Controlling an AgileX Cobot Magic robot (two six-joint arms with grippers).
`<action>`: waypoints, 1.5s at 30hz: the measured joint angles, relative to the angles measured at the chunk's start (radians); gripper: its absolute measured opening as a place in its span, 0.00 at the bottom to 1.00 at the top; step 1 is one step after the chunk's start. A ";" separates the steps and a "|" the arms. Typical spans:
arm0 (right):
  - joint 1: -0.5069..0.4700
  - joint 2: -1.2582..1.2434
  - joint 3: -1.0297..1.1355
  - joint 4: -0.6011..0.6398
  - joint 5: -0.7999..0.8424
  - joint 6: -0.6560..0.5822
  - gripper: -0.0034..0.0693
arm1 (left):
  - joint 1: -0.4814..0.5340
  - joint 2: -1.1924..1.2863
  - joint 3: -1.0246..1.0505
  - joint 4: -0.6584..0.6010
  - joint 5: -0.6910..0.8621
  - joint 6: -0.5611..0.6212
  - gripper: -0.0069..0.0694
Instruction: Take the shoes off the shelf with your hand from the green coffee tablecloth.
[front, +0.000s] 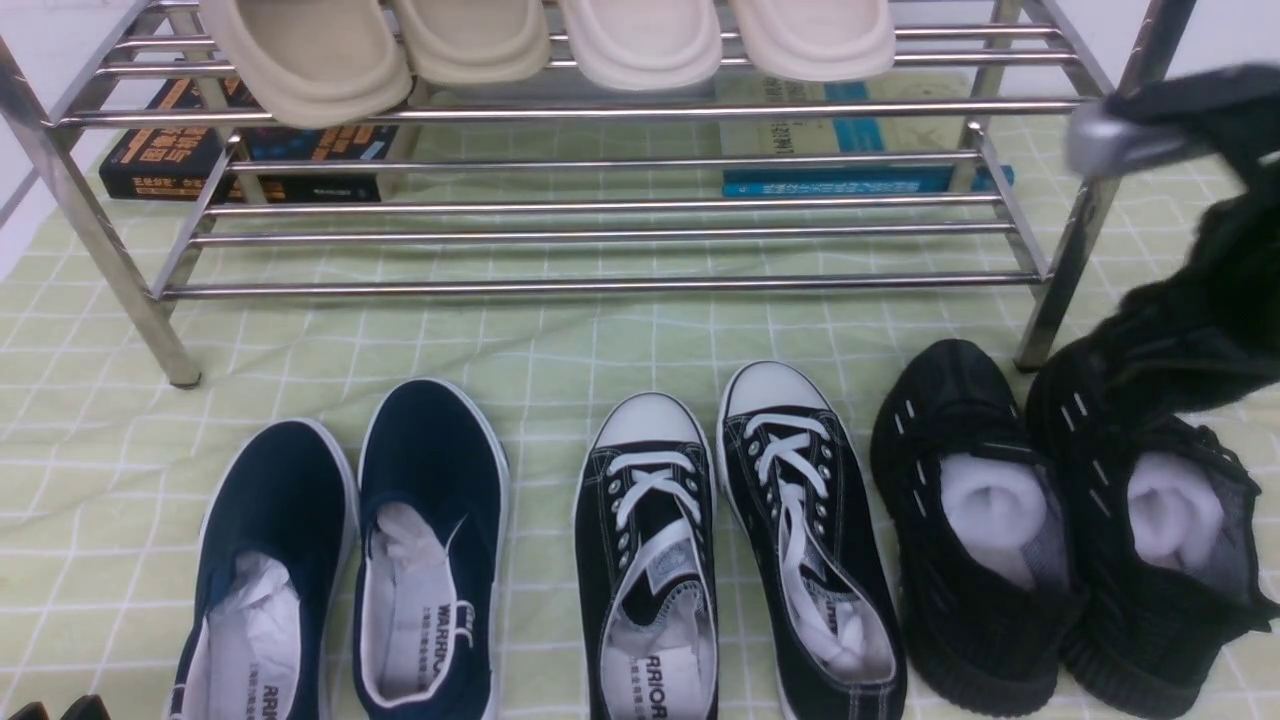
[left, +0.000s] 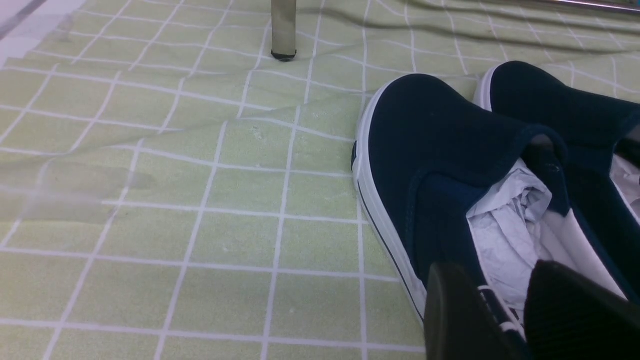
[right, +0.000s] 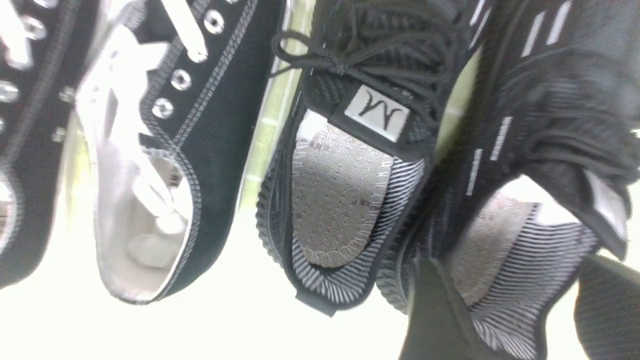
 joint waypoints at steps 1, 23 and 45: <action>0.000 -0.026 0.002 0.002 0.001 0.000 0.51 | 0.000 0.000 0.000 0.000 0.000 0.000 0.40; 0.000 -0.850 0.806 0.038 -0.658 0.000 0.03 | 0.000 0.000 0.000 0.000 0.000 0.000 0.40; 0.000 -0.942 0.938 0.073 -0.765 0.000 0.04 | 0.000 0.000 0.000 0.000 0.000 0.000 0.40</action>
